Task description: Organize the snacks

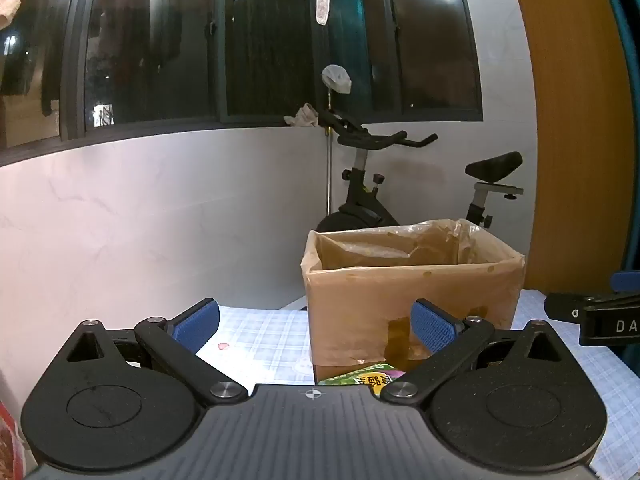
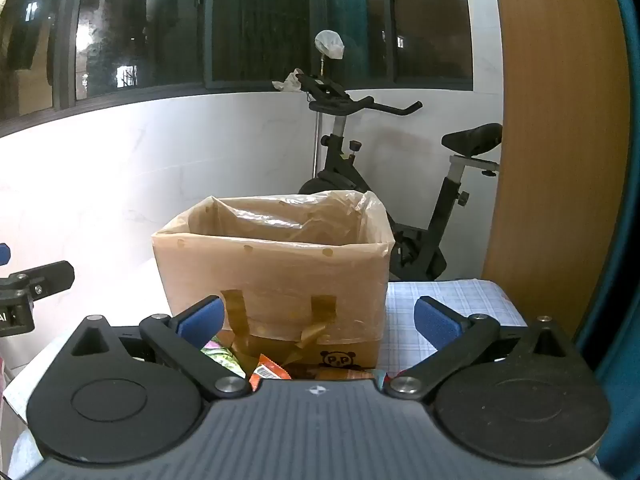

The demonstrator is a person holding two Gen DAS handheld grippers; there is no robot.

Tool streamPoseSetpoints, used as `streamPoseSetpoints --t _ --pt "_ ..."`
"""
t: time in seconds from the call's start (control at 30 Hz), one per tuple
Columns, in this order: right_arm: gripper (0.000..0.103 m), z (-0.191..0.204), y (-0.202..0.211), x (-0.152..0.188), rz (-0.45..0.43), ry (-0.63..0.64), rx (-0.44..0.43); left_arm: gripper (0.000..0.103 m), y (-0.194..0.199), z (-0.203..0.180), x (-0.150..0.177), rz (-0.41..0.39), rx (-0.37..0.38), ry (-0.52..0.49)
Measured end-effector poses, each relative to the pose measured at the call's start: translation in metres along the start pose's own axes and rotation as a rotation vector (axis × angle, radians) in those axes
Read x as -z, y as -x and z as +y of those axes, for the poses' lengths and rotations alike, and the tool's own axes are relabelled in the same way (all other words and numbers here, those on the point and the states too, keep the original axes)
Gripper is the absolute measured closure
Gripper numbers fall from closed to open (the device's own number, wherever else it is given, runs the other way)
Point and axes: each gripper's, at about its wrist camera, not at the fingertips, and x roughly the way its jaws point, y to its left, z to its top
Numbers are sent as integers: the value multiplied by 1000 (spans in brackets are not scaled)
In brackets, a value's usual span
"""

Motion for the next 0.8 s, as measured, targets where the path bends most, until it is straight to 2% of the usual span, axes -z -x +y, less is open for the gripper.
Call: streamPoseSetpoints --t 0.27,0.8 --pt "0 -4 2 0 -3 -5 2 0 1 -9 -3 -3 -10 -2" --pt "0 -3 3 1 -10 -10 -5 0 -3 0 2 15 -5 28"
